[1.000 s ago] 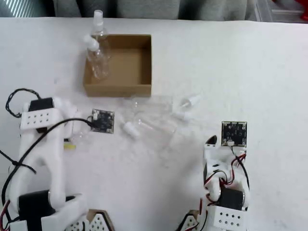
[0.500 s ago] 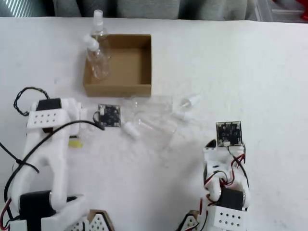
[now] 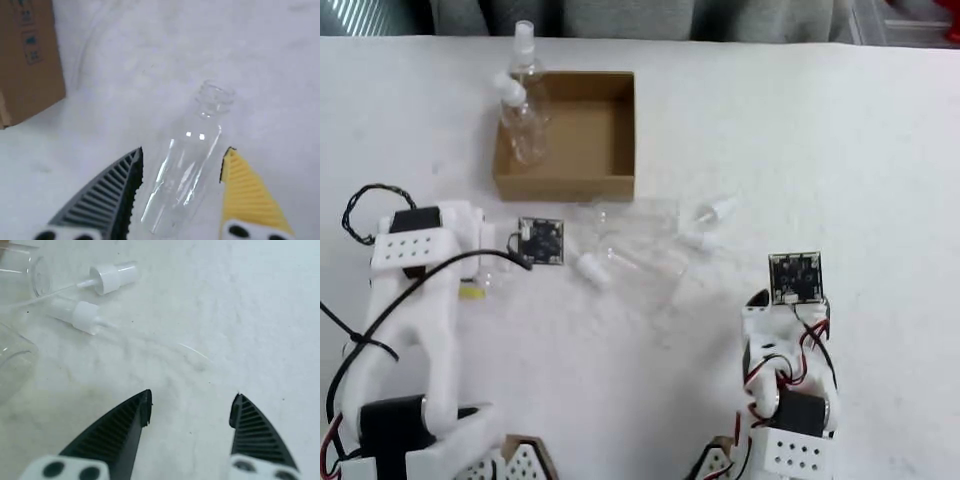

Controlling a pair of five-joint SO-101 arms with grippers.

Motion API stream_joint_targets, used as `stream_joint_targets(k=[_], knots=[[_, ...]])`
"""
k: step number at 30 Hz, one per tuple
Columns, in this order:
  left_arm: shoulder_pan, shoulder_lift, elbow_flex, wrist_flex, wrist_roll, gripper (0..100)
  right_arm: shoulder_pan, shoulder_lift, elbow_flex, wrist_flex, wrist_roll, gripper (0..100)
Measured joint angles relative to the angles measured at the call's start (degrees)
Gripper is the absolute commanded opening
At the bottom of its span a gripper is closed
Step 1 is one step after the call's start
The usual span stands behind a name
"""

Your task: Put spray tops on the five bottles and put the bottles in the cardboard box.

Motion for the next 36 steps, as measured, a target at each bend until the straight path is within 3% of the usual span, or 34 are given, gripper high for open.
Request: stream_joint_targets(k=[13,31,36], knots=[[-0.1,13.6,-4.5,-1.5,0.0,26,0.0,0.0,0.0,0.0,0.0,23.4],[-0.1,16.5,-5.8,-2.2,0.8,26,0.0,0.0,0.0,0.0,0.0,23.4],[-0.1,16.7,-5.7,-2.2,2.9,17,0.0,0.0,0.0,0.0,0.0,23.4]])
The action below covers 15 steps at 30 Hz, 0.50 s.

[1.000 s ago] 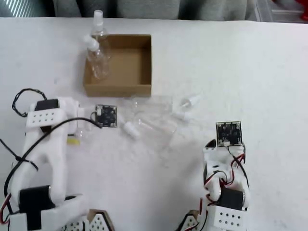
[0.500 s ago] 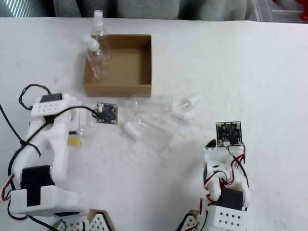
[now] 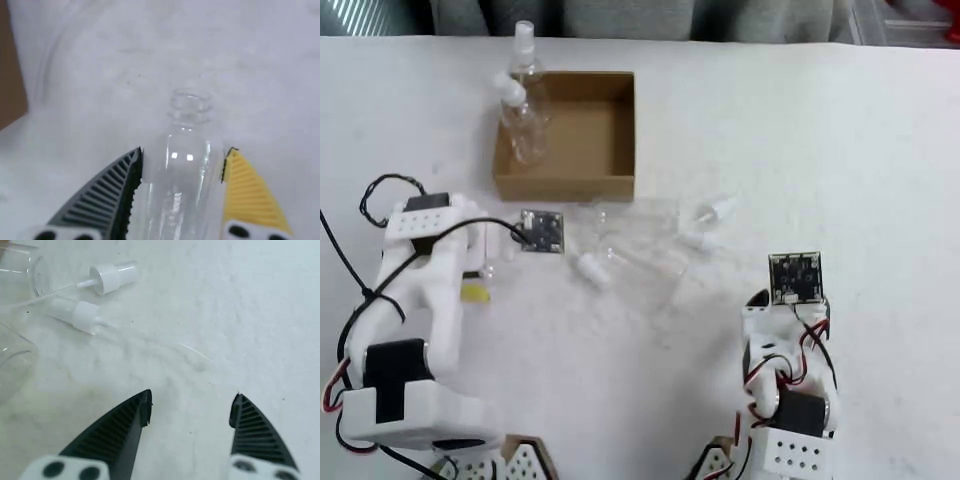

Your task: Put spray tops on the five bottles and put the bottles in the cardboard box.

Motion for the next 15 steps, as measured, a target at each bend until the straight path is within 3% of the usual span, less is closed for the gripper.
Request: stream_joint_targets(k=[7,15], knots=[[0.0,0.0,-0.2,2.1,3.5,13,0.0,0.0,0.0,0.0,0.0,23.4],[-0.1,0.0,-0.3,9.1,24.6,13,0.0,0.0,0.0,0.0,0.0,23.4]])
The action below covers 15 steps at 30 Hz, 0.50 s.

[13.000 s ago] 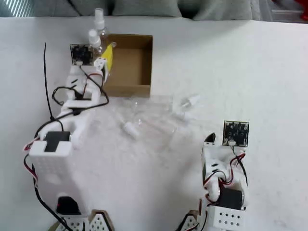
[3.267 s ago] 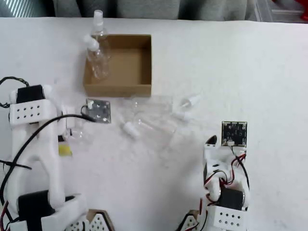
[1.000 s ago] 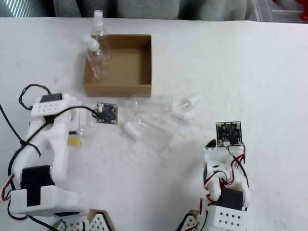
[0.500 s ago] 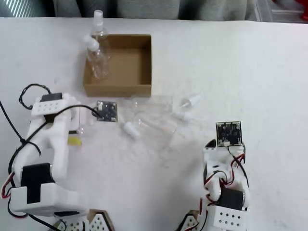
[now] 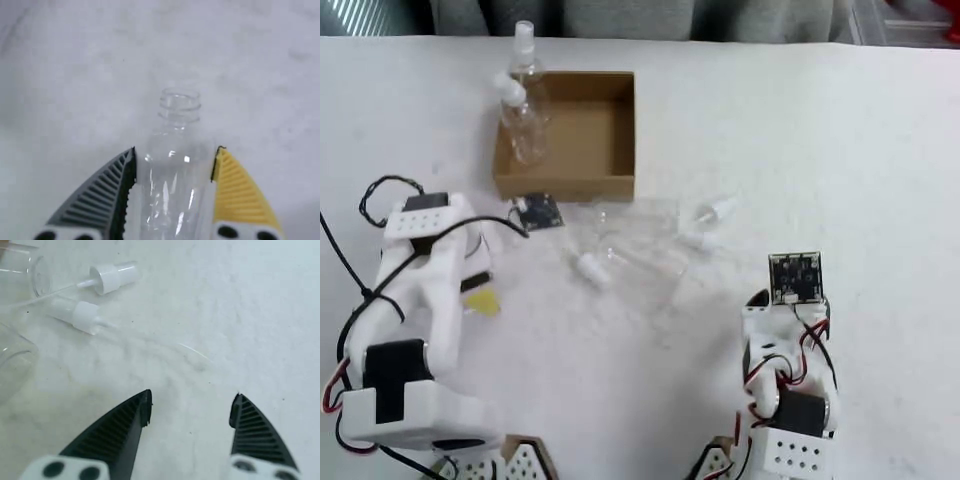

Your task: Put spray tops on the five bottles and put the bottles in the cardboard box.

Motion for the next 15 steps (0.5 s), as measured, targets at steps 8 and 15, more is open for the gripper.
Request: stream_joint_targets(k=[8,15], knots=[[-0.1,1.3,-3.1,8.4,31.7,13,0.0,0.0,0.0,0.0,0.0,23.4],[-0.1,1.3,-3.4,7.4,57.8,23,0.0,0.0,0.0,0.0,0.0,23.4]])
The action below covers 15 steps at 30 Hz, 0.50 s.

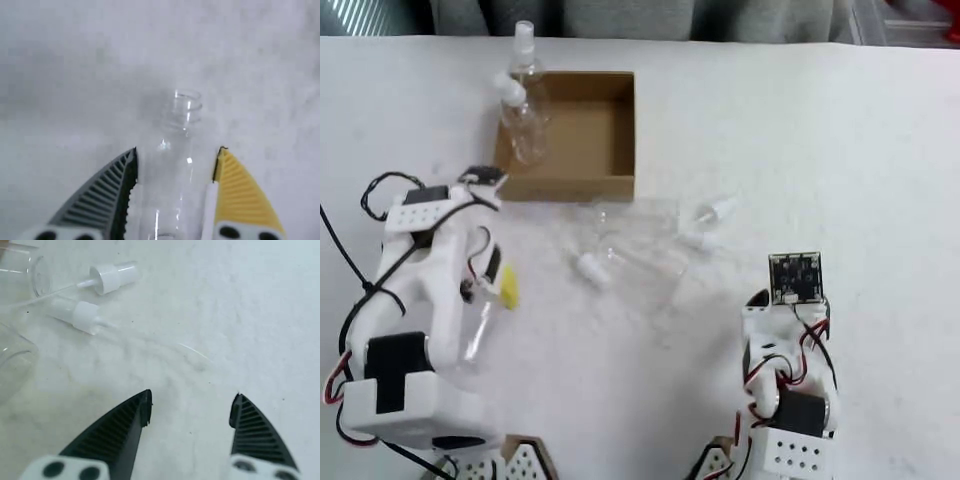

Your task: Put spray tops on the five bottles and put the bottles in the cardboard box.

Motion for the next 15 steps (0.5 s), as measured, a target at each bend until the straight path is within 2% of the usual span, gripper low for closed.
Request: stream_joint_targets(k=[2,4,10,15], knots=[[0.0,0.0,0.0,-1.7,6.2,26,0.0,0.0,0.0,0.0,0.0,23.4],[0.0,0.1,0.0,-2.5,9.2,28,0.0,0.0,0.0,0.0,0.0,23.4],[0.1,-0.8,2.6,-7.9,9.7,31,0.0,0.0,0.0,0.0,0.0,23.4],[0.2,-8.0,6.5,-8.6,9.5,35,0.0,0.0,0.0,0.0,0.0,23.4]])
